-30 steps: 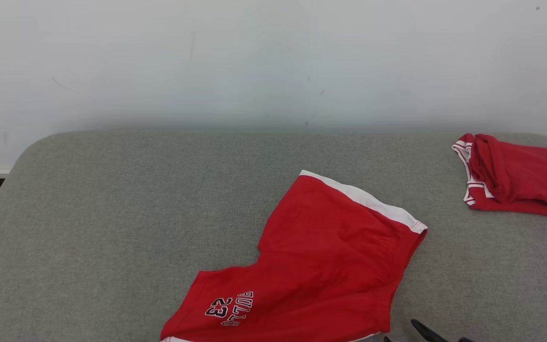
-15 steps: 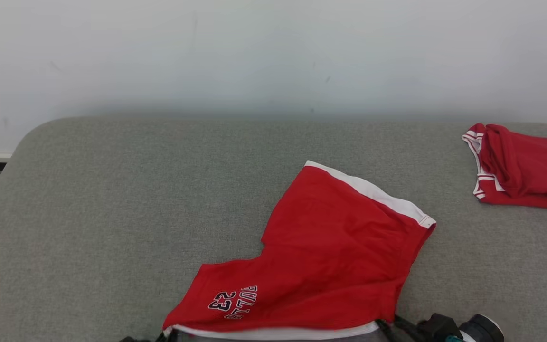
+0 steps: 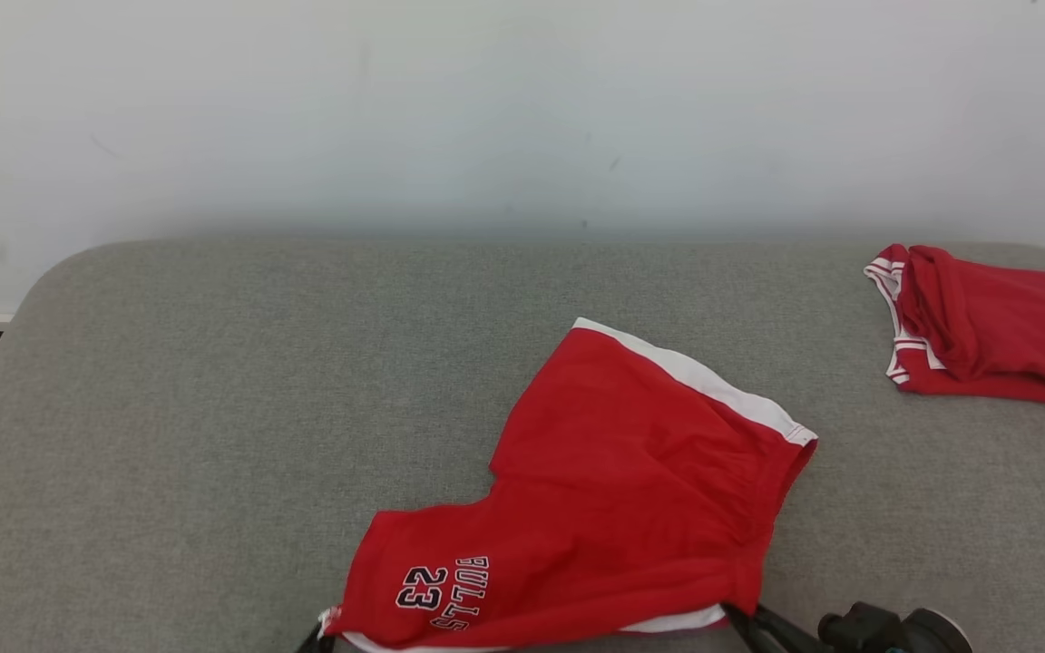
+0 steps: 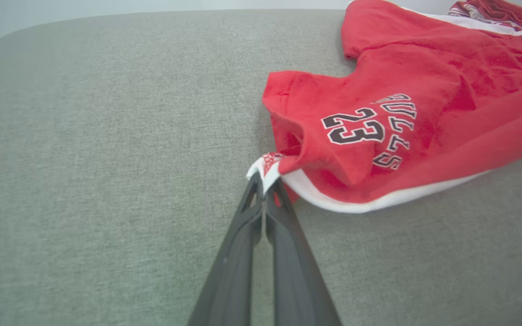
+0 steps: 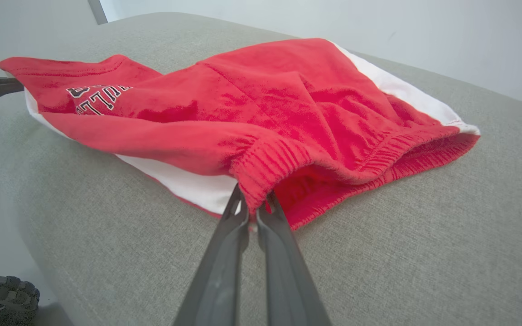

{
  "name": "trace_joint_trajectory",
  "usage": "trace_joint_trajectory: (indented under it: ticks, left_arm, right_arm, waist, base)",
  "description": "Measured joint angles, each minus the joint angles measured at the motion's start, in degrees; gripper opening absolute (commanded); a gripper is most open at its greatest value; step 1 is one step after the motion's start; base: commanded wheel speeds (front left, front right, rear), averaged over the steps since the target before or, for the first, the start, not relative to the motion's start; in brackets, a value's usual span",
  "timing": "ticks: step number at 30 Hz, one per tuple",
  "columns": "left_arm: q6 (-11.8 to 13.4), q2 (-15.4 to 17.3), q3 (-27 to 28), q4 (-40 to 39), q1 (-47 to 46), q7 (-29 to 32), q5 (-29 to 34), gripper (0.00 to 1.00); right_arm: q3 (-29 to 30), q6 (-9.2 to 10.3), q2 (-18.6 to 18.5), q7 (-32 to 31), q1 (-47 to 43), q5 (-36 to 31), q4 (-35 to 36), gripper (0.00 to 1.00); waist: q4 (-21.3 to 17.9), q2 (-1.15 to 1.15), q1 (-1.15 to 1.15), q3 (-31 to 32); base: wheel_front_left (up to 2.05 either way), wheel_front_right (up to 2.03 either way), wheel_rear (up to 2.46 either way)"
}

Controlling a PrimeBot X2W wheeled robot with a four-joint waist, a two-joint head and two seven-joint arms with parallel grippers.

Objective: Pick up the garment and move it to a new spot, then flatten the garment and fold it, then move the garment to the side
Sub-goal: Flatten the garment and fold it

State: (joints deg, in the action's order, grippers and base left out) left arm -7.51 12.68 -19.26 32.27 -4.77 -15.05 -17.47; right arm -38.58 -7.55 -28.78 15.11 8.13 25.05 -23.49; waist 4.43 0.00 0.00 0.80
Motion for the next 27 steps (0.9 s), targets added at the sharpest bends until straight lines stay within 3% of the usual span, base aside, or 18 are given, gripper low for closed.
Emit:
trace_joint_trajectory:
  ticks: [5, 11, 18, 27]
  left_arm:
    - [0.00, 2.03, -0.53, -4.79, -2.58, 0.00, 0.44, 0.00]
    - [0.00, 6.12, -5.09, -6.86, -15.38, 0.02, 0.31, 0.00]
    - [-0.01, 11.18, -10.65, -6.60, -39.38, 3.08, -4.43, 0.00]
    - [-0.01, 14.63, -17.29, -0.97, -69.82, 5.99, -12.07, 0.00]
  right_arm:
    - [0.93, 0.00, -0.82, 0.00, 1.43, 1.02, 4.07, 0.00]
    - [-0.49, 0.00, -4.06, -2.23, 12.09, 5.77, 8.31, 0.00]
    - [-2.36, 0.00, -5.89, -7.06, 31.98, 12.96, 9.87, 0.00]
    - [-5.54, 0.00, -4.31, -11.99, 63.99, 19.51, 3.68, 0.00]
  waist:
    - [-0.41, 0.00, 0.00, -0.20]
    - [-0.76, 0.00, 0.00, -2.02]
    - [-1.33, 0.00, 0.01, -7.24]
    - [-1.90, 0.01, 0.02, -17.72]
  base:
    - [0.00, 0.00, 0.00]
    - [0.00, 0.00, 0.00]
    - [0.00, 0.00, 0.00]
    - [0.00, 0.00, 0.00]
